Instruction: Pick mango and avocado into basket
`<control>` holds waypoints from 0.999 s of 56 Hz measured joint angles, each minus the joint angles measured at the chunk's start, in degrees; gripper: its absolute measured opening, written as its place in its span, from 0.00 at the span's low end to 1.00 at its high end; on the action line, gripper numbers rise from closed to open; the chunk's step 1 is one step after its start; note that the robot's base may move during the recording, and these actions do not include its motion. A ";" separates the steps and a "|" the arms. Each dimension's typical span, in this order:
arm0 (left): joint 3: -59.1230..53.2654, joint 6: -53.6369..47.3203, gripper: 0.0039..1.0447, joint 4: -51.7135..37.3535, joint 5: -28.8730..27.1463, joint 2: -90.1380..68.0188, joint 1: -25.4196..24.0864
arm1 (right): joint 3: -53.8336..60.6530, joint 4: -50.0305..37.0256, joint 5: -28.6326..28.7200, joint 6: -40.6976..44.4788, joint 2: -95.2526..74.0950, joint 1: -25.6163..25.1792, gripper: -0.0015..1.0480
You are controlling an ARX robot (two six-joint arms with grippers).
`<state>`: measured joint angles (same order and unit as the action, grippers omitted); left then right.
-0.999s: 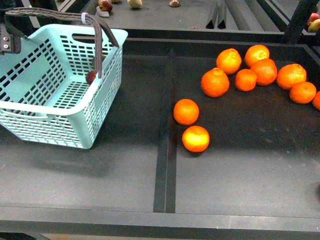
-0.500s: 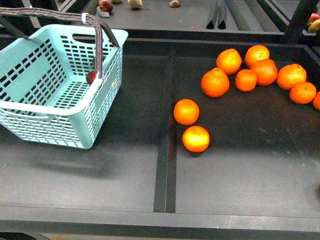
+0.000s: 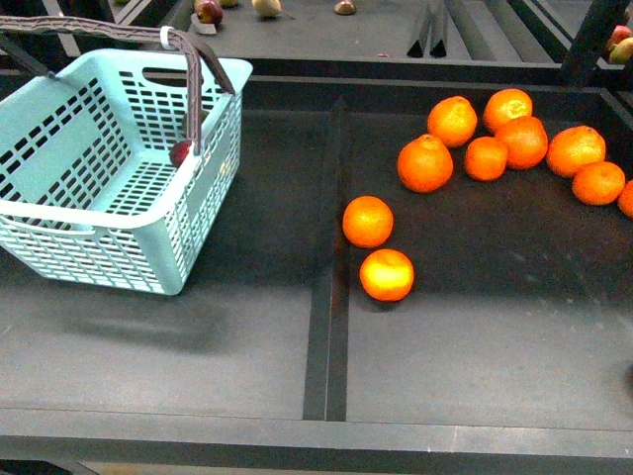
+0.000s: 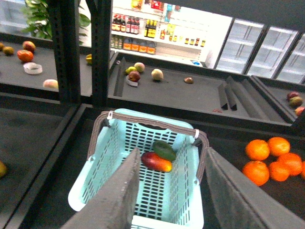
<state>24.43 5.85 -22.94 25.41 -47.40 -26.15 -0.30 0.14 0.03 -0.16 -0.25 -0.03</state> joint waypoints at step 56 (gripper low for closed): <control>-22.67 -5.44 0.02 8.68 -25.40 31.50 26.10 | 0.00 0.00 0.07 0.00 0.00 0.00 0.93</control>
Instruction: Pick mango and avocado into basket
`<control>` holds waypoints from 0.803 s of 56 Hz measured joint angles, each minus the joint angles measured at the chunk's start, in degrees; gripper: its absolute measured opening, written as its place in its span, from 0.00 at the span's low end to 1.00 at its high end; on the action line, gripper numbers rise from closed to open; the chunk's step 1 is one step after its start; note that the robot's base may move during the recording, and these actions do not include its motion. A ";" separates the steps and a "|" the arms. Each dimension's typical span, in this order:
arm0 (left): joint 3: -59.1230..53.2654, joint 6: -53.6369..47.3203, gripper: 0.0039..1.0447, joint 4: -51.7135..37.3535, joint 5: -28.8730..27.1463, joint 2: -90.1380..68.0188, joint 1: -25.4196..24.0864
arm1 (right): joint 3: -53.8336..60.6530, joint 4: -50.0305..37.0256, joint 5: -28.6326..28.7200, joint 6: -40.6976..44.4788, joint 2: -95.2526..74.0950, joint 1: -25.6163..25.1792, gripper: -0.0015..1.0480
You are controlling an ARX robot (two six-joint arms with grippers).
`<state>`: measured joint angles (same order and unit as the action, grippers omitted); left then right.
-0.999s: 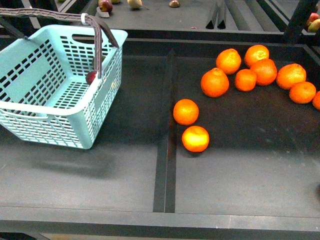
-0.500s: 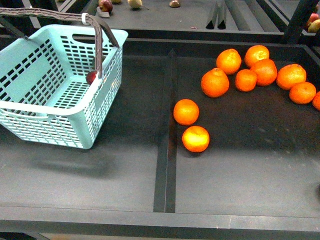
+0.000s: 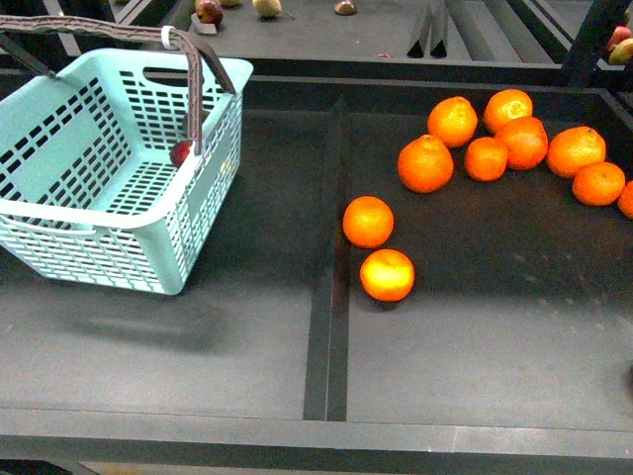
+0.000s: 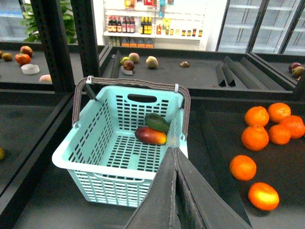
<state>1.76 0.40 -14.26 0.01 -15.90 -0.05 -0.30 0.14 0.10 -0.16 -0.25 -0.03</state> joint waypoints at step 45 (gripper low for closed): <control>-0.74 -0.02 0.02 14.14 0.00 15.65 0.02 | 0.00 0.00 -0.02 0.00 0.00 0.00 0.93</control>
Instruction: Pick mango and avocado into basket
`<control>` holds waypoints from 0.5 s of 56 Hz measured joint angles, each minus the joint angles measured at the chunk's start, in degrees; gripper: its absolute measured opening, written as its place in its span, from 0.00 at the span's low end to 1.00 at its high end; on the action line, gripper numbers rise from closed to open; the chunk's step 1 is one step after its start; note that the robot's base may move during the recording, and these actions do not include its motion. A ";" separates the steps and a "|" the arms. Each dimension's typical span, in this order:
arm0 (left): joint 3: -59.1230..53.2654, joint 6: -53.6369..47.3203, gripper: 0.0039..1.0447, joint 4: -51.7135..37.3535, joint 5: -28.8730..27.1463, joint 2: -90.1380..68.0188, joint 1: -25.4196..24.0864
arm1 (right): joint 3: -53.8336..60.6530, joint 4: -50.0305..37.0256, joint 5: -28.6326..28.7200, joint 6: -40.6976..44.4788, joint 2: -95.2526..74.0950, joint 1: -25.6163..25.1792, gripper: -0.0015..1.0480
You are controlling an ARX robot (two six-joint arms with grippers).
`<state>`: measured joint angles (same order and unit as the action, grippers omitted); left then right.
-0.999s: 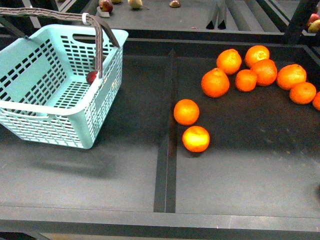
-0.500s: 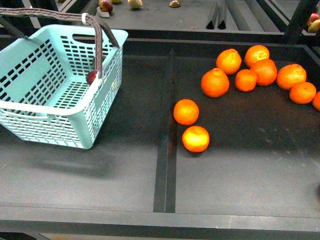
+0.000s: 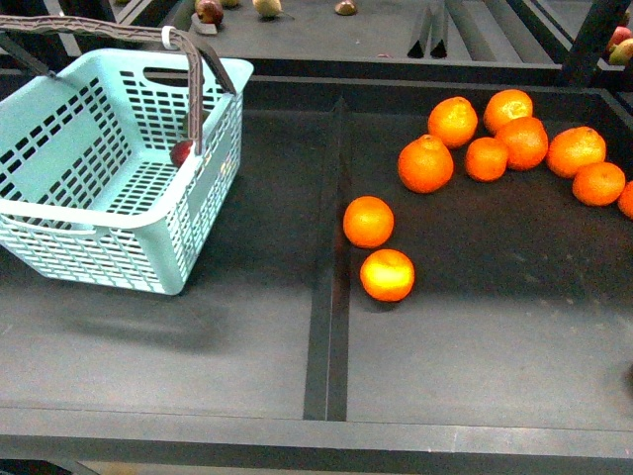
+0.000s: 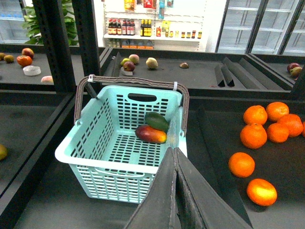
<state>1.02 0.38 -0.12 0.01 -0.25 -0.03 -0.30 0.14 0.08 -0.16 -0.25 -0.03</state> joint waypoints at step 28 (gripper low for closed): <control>0.00 0.02 0.36 0.00 -0.02 0.00 0.00 | 0.00 0.00 0.00 0.00 0.00 0.00 0.93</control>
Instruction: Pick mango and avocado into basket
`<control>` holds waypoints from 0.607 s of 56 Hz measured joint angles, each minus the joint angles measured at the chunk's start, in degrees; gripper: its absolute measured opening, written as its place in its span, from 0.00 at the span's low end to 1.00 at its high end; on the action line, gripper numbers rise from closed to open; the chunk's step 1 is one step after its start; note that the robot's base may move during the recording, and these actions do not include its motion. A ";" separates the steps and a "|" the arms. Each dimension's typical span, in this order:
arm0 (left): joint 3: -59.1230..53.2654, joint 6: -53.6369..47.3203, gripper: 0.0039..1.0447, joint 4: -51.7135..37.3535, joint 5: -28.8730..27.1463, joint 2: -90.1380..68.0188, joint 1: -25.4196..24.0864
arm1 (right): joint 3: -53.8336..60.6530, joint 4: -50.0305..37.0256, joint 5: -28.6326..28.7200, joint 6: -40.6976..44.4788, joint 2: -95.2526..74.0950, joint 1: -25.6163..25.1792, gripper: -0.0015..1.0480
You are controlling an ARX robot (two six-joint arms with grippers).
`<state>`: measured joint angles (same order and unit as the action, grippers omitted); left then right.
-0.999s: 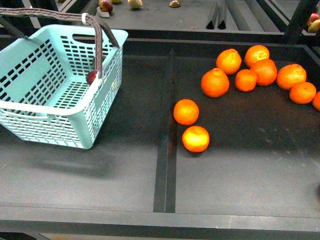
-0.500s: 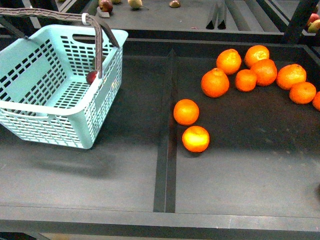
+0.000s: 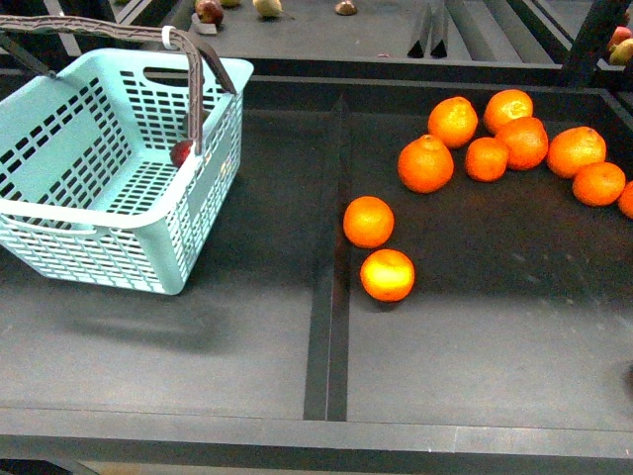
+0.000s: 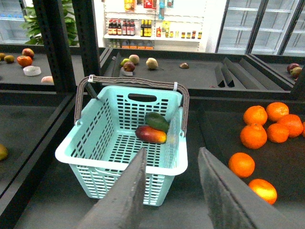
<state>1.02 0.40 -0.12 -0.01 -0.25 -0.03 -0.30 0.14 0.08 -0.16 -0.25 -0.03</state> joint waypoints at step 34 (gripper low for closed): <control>0.00 -0.11 0.93 0.00 0.02 0.00 0.00 | 0.00 0.00 0.00 0.00 0.00 0.00 0.93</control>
<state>1.02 0.30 -0.12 0.01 -0.25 -0.03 -0.30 0.14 0.08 -0.16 -0.25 -0.03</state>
